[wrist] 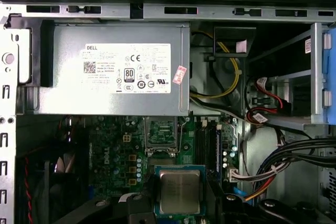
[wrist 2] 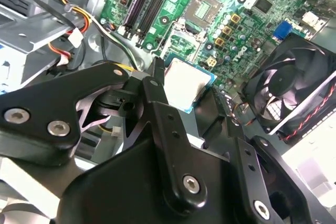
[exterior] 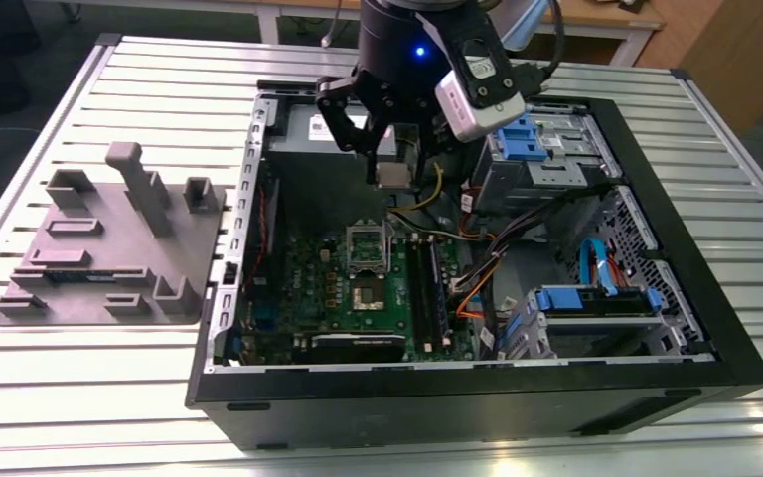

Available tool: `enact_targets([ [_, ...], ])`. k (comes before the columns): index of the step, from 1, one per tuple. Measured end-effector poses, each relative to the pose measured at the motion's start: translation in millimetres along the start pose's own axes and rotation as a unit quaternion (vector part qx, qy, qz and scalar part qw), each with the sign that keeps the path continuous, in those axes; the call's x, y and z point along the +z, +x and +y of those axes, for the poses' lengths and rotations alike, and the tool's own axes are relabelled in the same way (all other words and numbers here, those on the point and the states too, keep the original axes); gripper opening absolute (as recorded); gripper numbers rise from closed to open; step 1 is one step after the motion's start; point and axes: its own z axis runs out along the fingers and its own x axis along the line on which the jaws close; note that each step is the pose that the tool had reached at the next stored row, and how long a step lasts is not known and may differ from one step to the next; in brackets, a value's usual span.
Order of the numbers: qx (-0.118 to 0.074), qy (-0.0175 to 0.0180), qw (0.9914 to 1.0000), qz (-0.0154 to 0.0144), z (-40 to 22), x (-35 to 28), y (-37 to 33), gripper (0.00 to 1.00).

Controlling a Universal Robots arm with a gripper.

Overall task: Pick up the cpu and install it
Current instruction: 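Place the cpu into insertion slot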

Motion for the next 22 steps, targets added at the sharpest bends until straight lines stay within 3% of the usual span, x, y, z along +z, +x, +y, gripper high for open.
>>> enact_targets([
  [7, -0.001, -0.0001, 1.0, 0.0007, -7.6, 8.3, 3.1, 0.47],
  [22, 0.001, 0.0, 1.0, 0.0011, -10.8, 34.6, 5.9, 0.47],
])
